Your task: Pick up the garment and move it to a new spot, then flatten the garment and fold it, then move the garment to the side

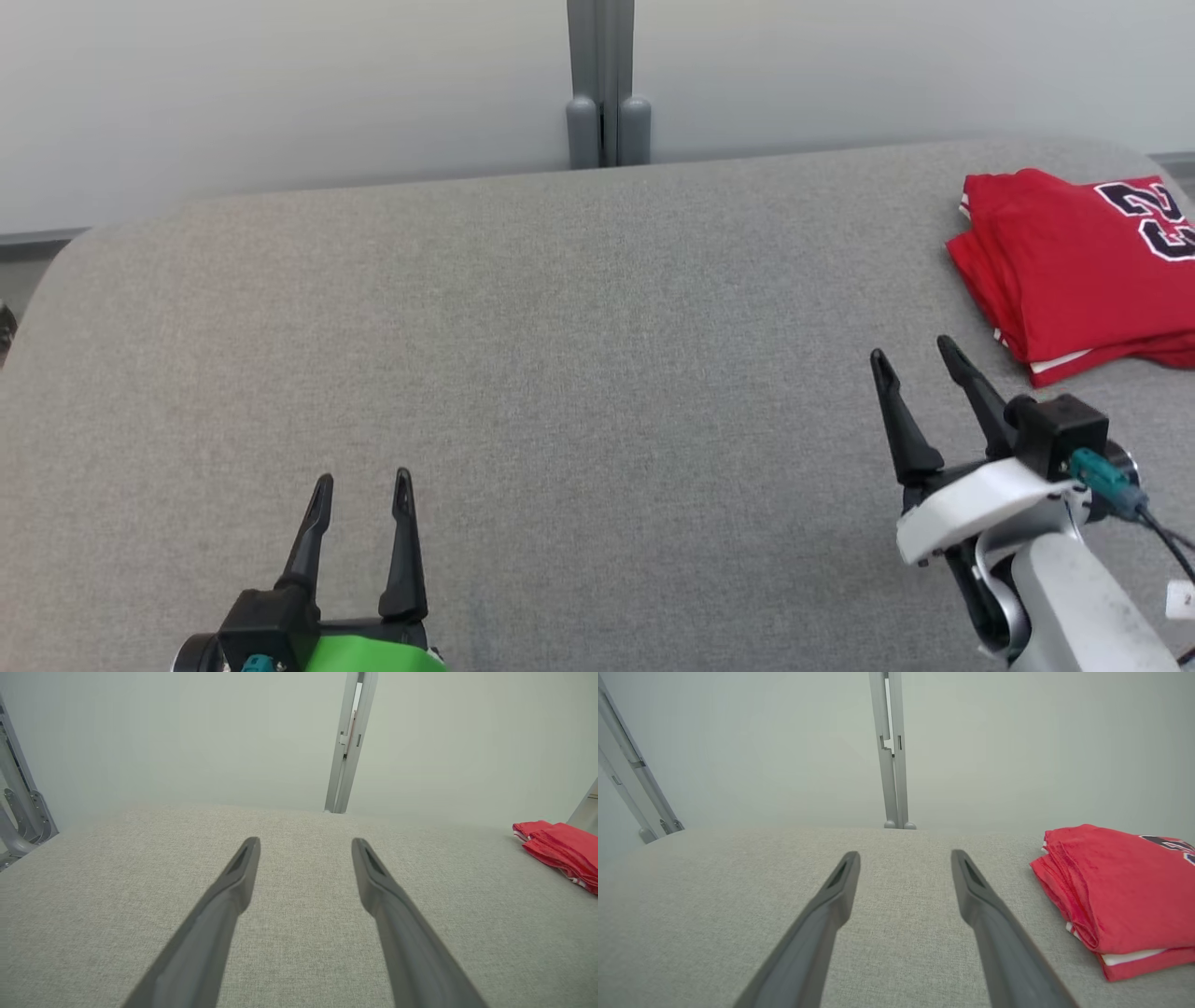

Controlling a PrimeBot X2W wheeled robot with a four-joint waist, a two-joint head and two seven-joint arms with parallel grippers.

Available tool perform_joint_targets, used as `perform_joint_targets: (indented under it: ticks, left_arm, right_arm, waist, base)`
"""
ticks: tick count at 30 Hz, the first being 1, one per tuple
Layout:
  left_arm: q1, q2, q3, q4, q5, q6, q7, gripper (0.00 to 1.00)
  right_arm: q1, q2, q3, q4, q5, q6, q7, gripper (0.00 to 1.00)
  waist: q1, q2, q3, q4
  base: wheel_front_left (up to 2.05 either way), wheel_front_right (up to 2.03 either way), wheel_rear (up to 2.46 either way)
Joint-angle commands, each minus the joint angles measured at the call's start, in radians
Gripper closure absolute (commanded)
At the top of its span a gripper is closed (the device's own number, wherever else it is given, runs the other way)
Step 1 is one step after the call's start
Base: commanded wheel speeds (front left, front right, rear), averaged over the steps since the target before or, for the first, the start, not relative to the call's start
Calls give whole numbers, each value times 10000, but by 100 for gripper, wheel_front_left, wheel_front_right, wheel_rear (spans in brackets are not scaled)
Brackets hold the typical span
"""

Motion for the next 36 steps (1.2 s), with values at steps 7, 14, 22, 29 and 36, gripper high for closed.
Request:
perform_joint_targets:
  ticks: [7, 14, 22, 29, 36]
  left_arm:
    - [590, 33, 376, -763, 537, -132, 0, 0]
    - [1022, 33, 486, -958, 743, -438, 0, 0]
    - [1281, 33, 454, -616, 541, -631, 0, 0]
    - [1185, 33, 515, -352, 550, -714, 0, 0]
    - [1179, 33, 564, -134, 607, -723, 0, 0]
  right_arm:
    - [1995, 864, -556, -1911, -655, -16, -38, 0]
    - [2975, 1051, -728, -2208, -721, -14, -39, 0]
    - [3279, 1101, -814, -2086, -635, -14, -38, 0]
    - [3222, 1170, -809, -2023, -579, -14, -38, 0]
    - [3335, 1222, -744, -1959, -518, -14, -38, 0]
  waist:
    - [0, 0, -946, -6]
    - [0, 0, -1206, -76]
    - [0, 0, -1335, -231]
    - [0, 0, -1362, -285]
    - [0, 0, -1409, -299]
  base:
    - [0, 0, 0]
    - [0, 0, 0]
    - [0, 0, 0]
    - [0, 0, 0]
    - [0, 0, 0]
